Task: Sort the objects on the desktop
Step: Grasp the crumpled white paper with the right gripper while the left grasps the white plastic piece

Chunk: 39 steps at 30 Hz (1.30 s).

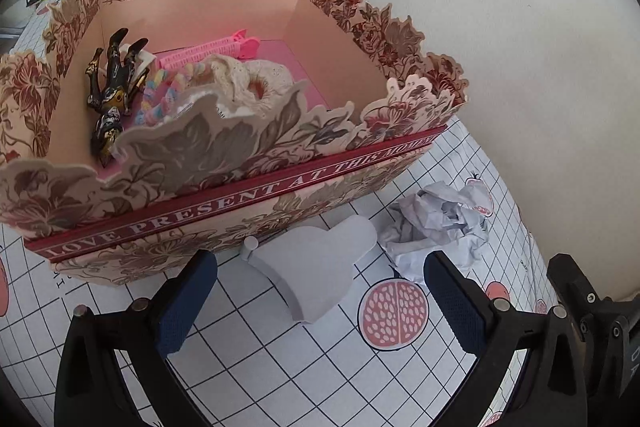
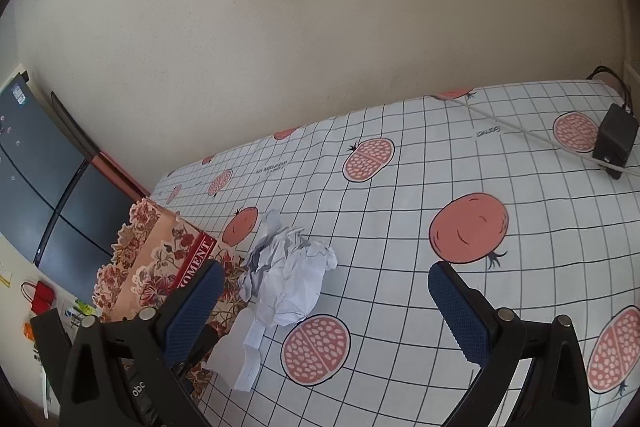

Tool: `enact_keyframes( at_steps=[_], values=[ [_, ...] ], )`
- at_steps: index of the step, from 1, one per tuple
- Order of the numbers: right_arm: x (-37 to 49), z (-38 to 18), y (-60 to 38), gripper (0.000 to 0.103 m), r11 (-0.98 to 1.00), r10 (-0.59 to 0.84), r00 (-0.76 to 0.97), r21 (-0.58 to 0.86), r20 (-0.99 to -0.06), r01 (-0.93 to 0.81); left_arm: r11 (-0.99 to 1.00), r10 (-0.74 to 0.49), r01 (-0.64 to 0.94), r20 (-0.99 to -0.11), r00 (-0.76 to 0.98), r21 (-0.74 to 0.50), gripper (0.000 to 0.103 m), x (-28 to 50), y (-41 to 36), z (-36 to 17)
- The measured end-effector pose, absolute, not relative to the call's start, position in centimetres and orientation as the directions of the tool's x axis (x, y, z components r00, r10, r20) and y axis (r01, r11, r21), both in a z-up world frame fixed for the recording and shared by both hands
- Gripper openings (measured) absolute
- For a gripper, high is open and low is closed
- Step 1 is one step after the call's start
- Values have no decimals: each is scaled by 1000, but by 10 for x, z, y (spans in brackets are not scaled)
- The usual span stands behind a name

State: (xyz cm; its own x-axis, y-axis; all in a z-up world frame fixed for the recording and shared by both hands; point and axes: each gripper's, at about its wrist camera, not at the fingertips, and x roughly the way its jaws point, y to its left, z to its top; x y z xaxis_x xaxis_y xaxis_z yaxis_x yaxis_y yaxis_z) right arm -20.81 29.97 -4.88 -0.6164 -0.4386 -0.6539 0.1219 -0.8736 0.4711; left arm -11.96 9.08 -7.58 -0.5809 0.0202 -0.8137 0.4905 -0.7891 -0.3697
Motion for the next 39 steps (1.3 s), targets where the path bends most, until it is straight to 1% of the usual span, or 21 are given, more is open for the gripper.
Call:
enact_keyframes(
  at_steps=[4, 6, 10, 14, 17, 19, 21, 23, 25, 27, 28, 30, 32, 35, 39],
  values=[
    [-214, -64, 293, 103, -854, -478, -579, 504, -661, 130, -764, 32, 518, -823, -567, -386, 102, -120, 82, -85],
    [-217, -71, 289, 103, -840, -502, -561, 527, -659, 132, -756, 37, 527, -828, -560, -390, 99, -120, 79, -88],
    [-222, -79, 279, 103, -820, -538, -532, 553, -654, 149, -739, 46, 543, -833, -551, -399, 98, -120, 75, -93],
    [-226, -84, 269, 102, -803, -566, -511, 572, -647, 165, -736, 47, 546, -836, -547, -399, 90, -120, 72, -93],
    [-230, -90, 263, 98, -791, -582, -498, 591, -643, 162, -735, 48, 549, -838, -543, -398, 90, -121, 72, -94],
    [-232, -94, 260, 98, -783, -591, -490, 602, -641, 156, -735, 49, 549, -839, -543, -398, 90, -121, 71, -94],
    [-234, -98, 256, 92, -782, -593, -485, 603, -643, 156, -734, 48, 550, -839, -541, -397, 90, -120, 71, -94],
    [-235, -103, 254, 91, -779, -598, -479, 608, -643, 155, -736, 48, 551, -841, -539, -394, 88, -123, 72, -94],
    [-236, -106, 254, 86, -770, -606, -479, 621, -636, 149, -738, 46, 551, -844, -535, -389, 88, -126, 74, -95],
    [-238, -109, 254, 75, -764, -609, -478, 630, -633, 140, -738, 46, 551, -844, -534, -389, 88, -128, 72, -96],
    [-238, -111, 254, 71, -760, -613, -477, 636, -630, 135, -738, 48, 551, -844, -534, -390, 88, -128, 72, -97],
    [-239, -114, 256, 55, -746, -623, -474, 655, -622, 120, -738, 50, 550, -845, -533, -391, 88, -124, 74, -95],
    [-238, -117, 259, 53, -719, -642, -477, 688, -601, 101, -740, 52, 547, -845, -532, -390, 88, -125, 73, -95],
    [-237, -116, 264, 51, -725, -627, -492, 683, -604, 86, -745, 49, 544, -845, -532, -386, 88, -128, 72, -98],
    [-233, -112, 277, 50, -726, -607, -524, 685, -597, 61, -760, 42, 535, -849, -527, -369, 87, -131, 75, -100]
  ],
)
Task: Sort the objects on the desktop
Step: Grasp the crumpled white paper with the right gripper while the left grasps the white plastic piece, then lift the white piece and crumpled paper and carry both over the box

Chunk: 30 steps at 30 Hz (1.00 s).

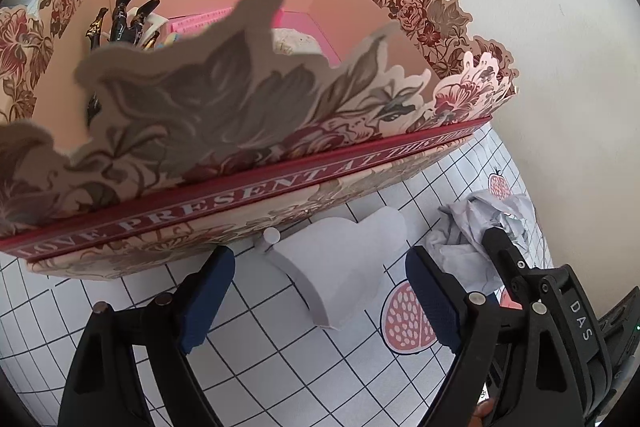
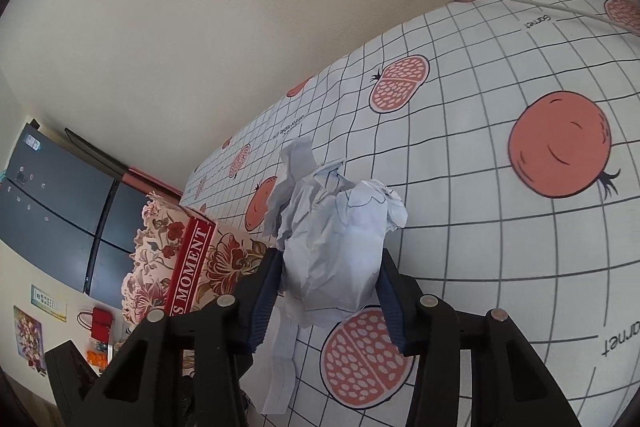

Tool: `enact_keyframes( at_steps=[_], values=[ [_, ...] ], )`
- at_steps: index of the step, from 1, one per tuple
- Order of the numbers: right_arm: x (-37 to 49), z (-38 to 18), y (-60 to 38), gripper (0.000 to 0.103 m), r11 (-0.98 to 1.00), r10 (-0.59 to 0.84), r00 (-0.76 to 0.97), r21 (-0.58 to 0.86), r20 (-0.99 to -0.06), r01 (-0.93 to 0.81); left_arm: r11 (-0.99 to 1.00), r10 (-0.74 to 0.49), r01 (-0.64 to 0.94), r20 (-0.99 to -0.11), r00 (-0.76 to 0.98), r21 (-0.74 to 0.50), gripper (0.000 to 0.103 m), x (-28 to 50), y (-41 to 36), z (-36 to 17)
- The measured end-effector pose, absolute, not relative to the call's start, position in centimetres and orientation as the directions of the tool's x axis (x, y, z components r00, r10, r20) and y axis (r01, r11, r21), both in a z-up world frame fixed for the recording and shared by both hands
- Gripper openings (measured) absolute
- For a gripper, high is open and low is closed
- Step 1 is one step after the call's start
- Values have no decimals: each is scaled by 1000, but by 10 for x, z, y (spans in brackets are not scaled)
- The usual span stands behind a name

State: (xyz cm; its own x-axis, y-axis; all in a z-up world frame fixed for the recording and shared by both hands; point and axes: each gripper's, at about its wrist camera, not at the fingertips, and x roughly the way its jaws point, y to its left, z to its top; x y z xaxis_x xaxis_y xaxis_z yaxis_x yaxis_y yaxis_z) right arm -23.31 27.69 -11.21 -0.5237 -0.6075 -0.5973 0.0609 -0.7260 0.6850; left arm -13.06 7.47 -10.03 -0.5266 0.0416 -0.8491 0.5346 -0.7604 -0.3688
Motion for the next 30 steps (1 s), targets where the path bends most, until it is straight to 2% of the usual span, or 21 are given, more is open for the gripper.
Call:
enact_keyframes(
  at_steps=[3, 14, 24, 30],
  values=[
    [-229, -105, 290, 50, -719, -599, -554, 693, -578, 54, -773, 37, 523, -848, -528, -360, 77, -133, 77, -102],
    [-218, -77, 326, 50, -746, -547, -609, 665, -574, 44, -803, 12, 500, -848, -530, -324, 75, -135, 84, -106],
    [-212, -51, 332, 50, -873, -386, -582, 488, -716, -22, -833, -22, 480, -852, -523, -274, 69, -137, 92, -108],
    [-204, -42, 350, 50, -887, -327, -585, 455, -742, -82, -851, 1, 446, -849, -528, -278, 66, -141, 98, -109]
  ],
)
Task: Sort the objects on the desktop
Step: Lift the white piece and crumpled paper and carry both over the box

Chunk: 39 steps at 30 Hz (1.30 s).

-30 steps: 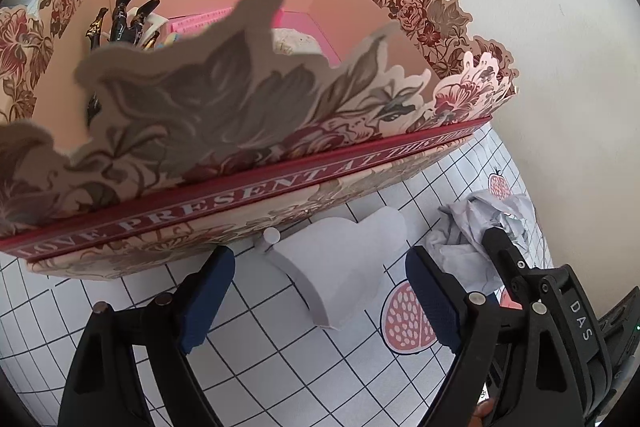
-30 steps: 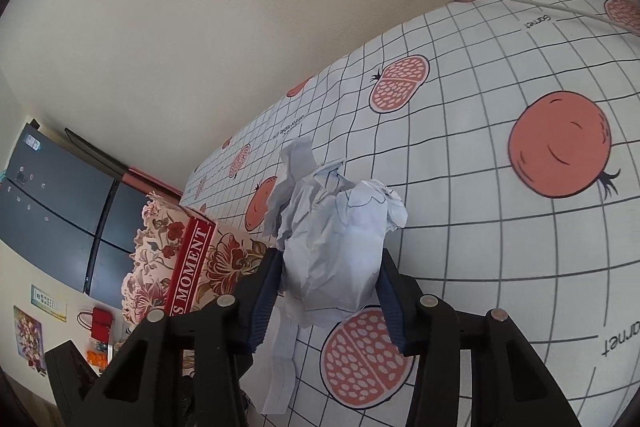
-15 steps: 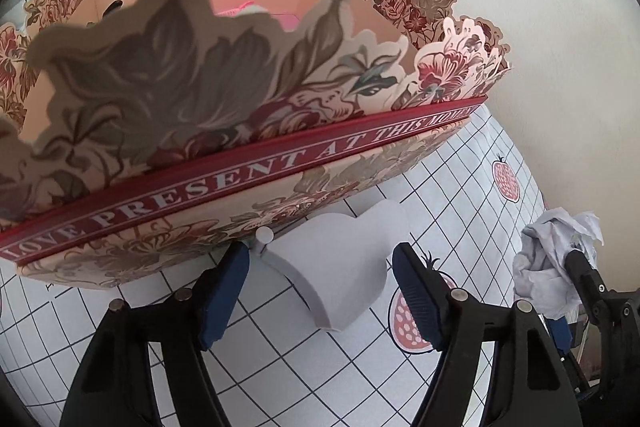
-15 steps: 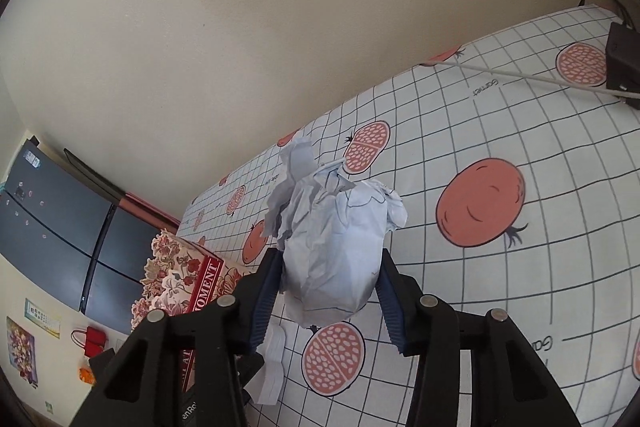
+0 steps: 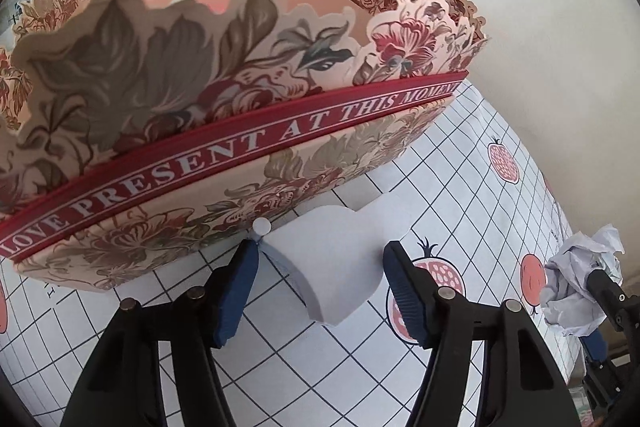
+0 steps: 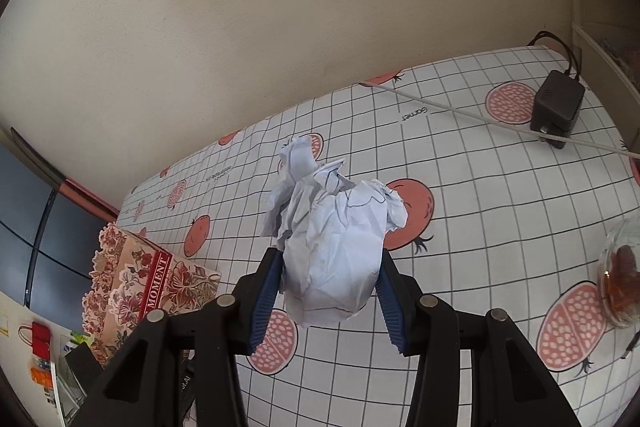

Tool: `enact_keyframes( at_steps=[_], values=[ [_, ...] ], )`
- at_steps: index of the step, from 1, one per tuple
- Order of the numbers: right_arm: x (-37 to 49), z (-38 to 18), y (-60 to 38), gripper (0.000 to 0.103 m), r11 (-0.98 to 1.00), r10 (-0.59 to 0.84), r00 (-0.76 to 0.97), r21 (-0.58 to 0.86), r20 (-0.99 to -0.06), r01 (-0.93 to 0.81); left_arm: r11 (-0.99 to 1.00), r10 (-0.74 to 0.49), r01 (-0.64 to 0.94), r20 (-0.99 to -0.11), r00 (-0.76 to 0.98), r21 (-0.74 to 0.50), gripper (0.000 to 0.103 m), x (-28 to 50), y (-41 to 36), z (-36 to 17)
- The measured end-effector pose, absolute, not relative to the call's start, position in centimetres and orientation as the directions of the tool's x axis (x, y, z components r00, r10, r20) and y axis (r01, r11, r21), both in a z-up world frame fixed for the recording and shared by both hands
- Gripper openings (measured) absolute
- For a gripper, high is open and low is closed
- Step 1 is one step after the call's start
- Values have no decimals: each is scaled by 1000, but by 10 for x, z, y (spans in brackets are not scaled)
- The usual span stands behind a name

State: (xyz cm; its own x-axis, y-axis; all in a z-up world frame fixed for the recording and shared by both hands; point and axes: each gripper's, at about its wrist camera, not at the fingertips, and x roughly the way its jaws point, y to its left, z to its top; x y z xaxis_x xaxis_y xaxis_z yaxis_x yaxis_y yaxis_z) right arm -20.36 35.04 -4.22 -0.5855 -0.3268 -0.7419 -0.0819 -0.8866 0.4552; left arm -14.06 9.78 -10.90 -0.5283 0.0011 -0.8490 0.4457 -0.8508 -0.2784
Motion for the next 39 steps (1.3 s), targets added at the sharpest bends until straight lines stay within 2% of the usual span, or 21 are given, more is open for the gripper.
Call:
enact_keyframes(
  at_steps=[8, 11, 13, 22, 25, 26, 35, 39],
  values=[
    [-197, -30, 358, 51, -882, -338, -595, 465, -729, -68, -901, 92, 320, -852, -516, -292, 66, -152, 120, -109],
    [-198, -31, 356, 51, -888, -335, -588, 455, -737, -65, -913, 171, 239, -844, -508, -329, 59, -161, 123, -111],
    [-197, -32, 358, 51, -886, -337, -585, 459, -738, -68, -924, 206, 187, -846, -493, -334, 59, -169, 129, -110],
    [-194, -37, 363, 51, -887, -332, -571, 454, -750, -80, -920, 284, 124, -849, -446, -373, 56, -183, 127, -109],
    [-195, -39, 364, 51, -885, -334, -569, 457, -752, -84, -920, 303, 98, -847, -437, -379, 62, -176, 143, -106],
    [-195, -39, 363, 51, -885, -337, -567, 458, -752, -82, -924, 302, 86, -847, -437, -373, 67, -175, 146, -105],
    [-194, -43, 367, 51, -886, -333, -560, 455, -758, -89, -978, 200, -29, -880, -432, -209, 83, -172, 178, -101],
    [-194, -45, 368, 51, -885, -333, -557, 456, -761, -94, -988, 150, -98, -875, -461, -118, 83, -176, 191, -105]
  ],
)
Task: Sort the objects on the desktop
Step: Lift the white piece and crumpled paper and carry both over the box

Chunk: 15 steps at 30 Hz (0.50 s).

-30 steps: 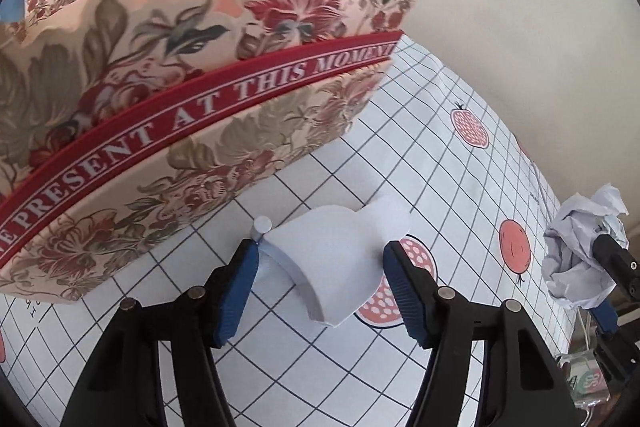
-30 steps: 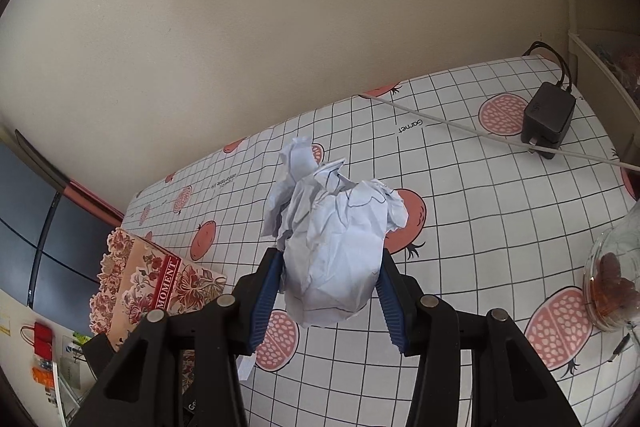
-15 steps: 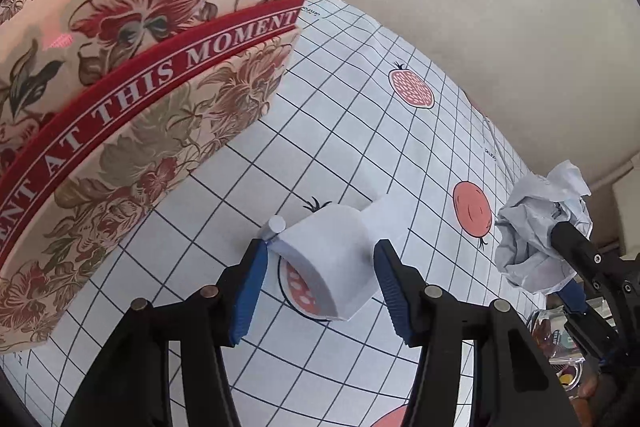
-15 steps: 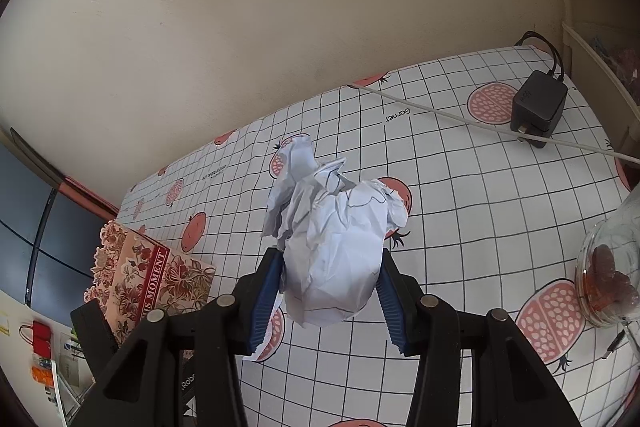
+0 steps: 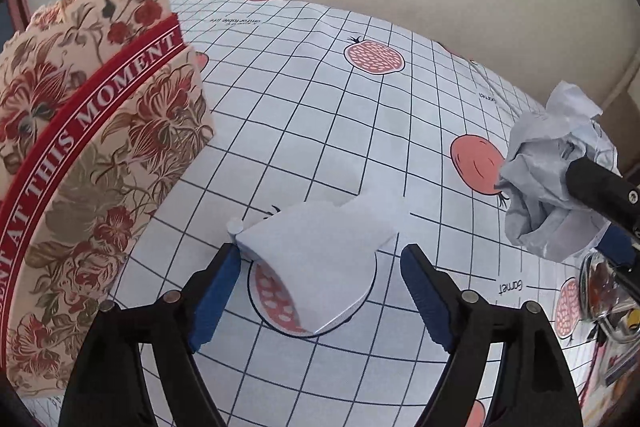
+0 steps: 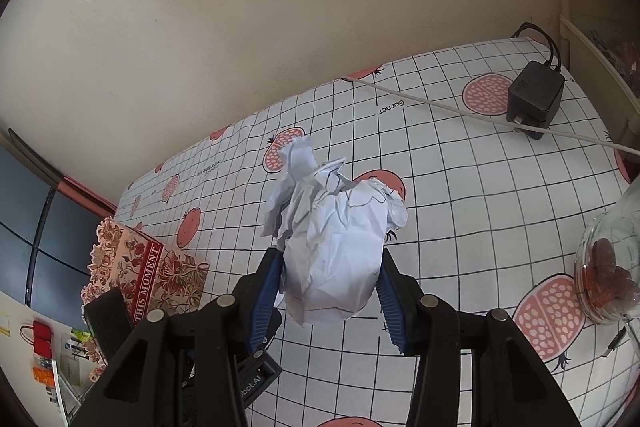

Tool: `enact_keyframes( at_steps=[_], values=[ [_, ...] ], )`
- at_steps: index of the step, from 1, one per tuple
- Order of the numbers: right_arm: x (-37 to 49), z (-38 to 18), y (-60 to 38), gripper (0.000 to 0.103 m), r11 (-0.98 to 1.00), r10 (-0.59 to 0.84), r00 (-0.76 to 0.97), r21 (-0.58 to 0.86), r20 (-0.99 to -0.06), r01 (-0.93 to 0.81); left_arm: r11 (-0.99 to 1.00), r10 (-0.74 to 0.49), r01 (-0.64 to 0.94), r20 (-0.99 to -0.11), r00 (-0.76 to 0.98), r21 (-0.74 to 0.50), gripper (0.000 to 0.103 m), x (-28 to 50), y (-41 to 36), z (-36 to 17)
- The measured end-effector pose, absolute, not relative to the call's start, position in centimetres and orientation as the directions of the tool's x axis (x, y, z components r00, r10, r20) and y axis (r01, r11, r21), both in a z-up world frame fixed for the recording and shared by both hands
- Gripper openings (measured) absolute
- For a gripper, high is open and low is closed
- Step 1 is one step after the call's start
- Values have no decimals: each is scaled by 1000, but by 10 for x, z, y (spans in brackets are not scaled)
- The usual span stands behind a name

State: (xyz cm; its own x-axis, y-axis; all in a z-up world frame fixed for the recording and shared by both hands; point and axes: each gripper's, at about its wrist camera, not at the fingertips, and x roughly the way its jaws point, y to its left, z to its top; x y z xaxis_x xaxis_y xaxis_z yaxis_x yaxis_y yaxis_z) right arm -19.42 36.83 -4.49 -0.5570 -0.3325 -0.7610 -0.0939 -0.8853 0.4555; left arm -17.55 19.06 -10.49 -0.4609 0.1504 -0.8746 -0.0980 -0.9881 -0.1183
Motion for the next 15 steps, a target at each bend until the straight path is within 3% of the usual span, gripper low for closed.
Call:
enact_keyframes(
  at_steps=[6, 8, 15],
  values=[
    [-197, -53, 369, 51, -887, -326, -545, 449, -773, -106, -987, 92, -161, -854, -513, -9, 80, -180, 192, -110],
    [-198, -58, 369, 51, -887, -324, -537, 447, -779, -114, -986, 97, -166, -849, -519, -11, 72, -181, 189, -109],
    [-201, -64, 360, 51, -895, -323, -520, 434, -791, -105, -985, 129, -168, -852, -508, -49, 70, -187, 184, -109]
  ],
)
